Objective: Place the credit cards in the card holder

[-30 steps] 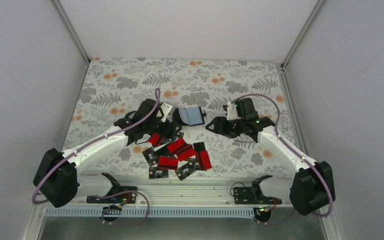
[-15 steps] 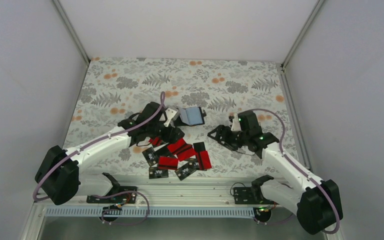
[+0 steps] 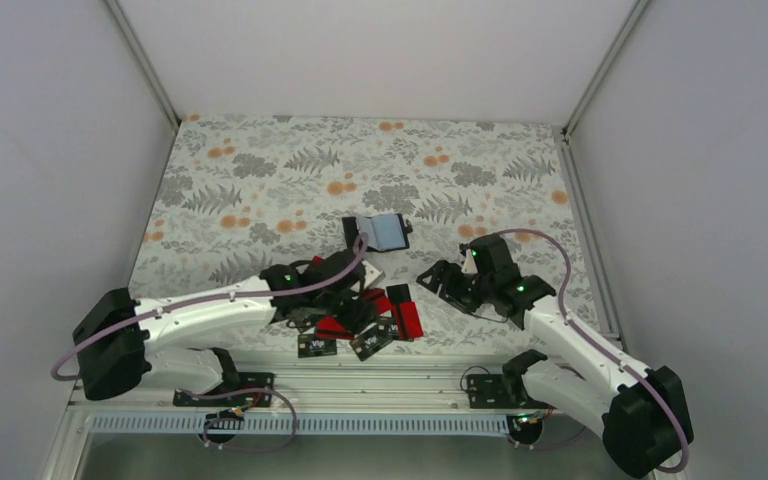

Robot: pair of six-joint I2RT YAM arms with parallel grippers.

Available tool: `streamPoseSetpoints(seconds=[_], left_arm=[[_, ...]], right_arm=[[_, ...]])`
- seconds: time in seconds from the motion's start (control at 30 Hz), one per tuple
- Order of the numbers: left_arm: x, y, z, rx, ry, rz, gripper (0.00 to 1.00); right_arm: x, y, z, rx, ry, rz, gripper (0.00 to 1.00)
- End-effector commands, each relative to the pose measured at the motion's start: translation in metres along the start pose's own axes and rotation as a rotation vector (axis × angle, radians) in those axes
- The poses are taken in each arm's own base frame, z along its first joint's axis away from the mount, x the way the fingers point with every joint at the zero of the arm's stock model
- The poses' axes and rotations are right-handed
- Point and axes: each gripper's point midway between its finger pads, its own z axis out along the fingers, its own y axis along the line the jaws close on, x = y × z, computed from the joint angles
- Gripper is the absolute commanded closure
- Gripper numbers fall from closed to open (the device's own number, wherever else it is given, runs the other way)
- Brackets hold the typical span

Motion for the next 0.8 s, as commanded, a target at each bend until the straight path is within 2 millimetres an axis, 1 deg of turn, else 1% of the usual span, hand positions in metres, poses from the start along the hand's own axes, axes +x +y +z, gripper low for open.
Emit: streamPoseSetpoints(seconds=[0.0, 0.1, 0.17, 0.27, 0.33, 0.43, 0.53, 0.77], left_arm=[[0.016, -0.016, 0.008, -0.08, 0.084, 0.134, 0.3], [0.027, -0.022, 0.021, -0.134, 0.138, 0.199, 0.3], [0.036, -0.031, 0.028, -0.155, 0.174, 0.245, 0.3], [0.048, -0.032, 0.037, -0.194, 0.229, 0.275, 0.3], [0.06, -0.029, 0.042, -0.229, 0.276, 0.297, 0.3], [0.07, -0.03, 0.046, -0.253, 0.319, 0.329, 0.3], [0.075, -0.034, 0.052, -0.249, 0.34, 0.359, 0.3], [0.08, -0.028, 0.062, -0.296, 0.371, 0.399, 0.3]], right_arm=[[-0.003, 0.005, -0.008, 0.015, -0.025, -0.06, 0.22], [-0.001, 0.003, -0.012, 0.019, -0.029, -0.066, 0.22], [0.0, 0.003, -0.013, 0.013, -0.031, -0.064, 0.22], [0.001, 0.003, -0.015, 0.005, -0.038, -0.063, 0.21], [0.002, 0.003, -0.015, 0.003, -0.034, -0.065, 0.22], [0.002, 0.004, -0.015, 0.002, -0.031, -0.07, 0.21], [0.002, 0.005, -0.014, 0.0, -0.026, -0.078, 0.21], [0.003, 0.005, -0.014, -0.001, -0.02, -0.084, 0.21]])
